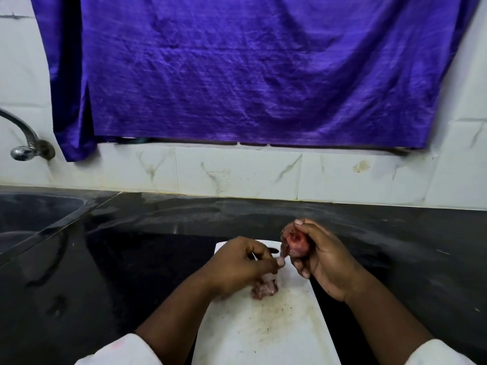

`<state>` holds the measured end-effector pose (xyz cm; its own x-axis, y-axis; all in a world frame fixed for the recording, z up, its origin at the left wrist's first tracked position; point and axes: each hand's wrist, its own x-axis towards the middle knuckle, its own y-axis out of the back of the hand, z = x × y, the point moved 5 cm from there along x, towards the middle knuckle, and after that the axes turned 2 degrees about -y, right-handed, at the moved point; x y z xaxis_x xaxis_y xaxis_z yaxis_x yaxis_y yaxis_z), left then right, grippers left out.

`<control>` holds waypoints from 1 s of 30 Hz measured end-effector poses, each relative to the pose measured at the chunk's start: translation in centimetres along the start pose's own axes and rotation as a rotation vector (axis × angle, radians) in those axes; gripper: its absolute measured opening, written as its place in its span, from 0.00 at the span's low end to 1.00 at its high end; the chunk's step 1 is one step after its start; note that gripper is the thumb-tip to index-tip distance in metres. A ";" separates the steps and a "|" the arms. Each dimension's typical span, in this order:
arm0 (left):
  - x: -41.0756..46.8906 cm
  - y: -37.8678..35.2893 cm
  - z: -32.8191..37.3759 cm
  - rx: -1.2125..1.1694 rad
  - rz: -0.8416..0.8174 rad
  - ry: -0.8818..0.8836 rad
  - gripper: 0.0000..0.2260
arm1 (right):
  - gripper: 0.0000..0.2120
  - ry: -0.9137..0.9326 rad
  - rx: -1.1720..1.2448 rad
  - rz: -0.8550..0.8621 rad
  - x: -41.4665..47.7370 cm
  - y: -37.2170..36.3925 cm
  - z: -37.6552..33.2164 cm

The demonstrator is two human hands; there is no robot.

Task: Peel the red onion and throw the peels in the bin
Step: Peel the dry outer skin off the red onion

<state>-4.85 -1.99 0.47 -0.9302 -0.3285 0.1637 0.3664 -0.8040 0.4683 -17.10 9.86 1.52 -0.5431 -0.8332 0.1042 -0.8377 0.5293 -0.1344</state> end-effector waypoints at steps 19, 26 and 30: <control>0.2 1.1 1.5 -0.253 0.221 -0.296 0.15 | 0.12 0.048 0.020 -0.091 -0.3 -0.6 -0.3; 0.4 1.3 1.1 -0.394 0.230 -0.278 0.10 | 0.12 0.053 0.021 -0.060 -0.2 -0.5 -0.3; 0.6 1.5 0.8 -0.390 0.240 -0.280 0.06 | 0.13 0.037 0.001 -0.063 -0.1 -0.4 0.1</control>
<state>-4.87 -2.96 1.95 -0.7698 -0.4241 0.4771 0.5012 -0.8644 0.0402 -16.74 9.71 1.48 -0.4908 -0.8584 0.1491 -0.8705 0.4755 -0.1272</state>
